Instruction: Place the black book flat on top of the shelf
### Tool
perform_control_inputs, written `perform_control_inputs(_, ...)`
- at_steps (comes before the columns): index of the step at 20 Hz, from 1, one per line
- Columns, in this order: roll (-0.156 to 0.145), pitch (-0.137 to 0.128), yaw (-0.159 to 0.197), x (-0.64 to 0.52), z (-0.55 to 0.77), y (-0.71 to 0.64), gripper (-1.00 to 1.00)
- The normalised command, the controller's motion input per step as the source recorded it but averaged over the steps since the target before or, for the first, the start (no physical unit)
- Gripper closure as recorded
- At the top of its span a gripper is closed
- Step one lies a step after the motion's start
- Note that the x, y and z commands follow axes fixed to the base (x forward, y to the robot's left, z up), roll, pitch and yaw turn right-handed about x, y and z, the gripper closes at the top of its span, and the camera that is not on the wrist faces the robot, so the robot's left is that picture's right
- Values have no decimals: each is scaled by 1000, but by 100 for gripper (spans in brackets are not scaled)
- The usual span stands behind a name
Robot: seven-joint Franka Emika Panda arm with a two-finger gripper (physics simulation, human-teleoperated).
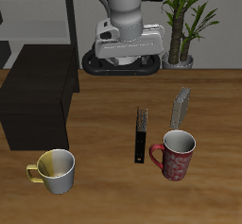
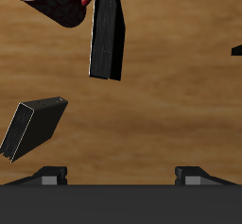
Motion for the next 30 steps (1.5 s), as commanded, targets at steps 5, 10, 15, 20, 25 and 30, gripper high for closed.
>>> perform_control_inputs(5, -13, -2, -5, 49, 1, 54, -100)
perform_control_inputs(10, -34, -15, -15, 153, 40, 124, -100)
perform_control_inputs(15, 5, -46, 11, 231, 98, 139, -100)
perform_control_inputs(20, -1, -36, 69, 254, 53, -7, -100)
perform_control_inputs(25, 8, 22, -22, 317, -42, -159, -100)
perform_control_inputs(30, 1, 10, -2, 248, -124, -61, -100)
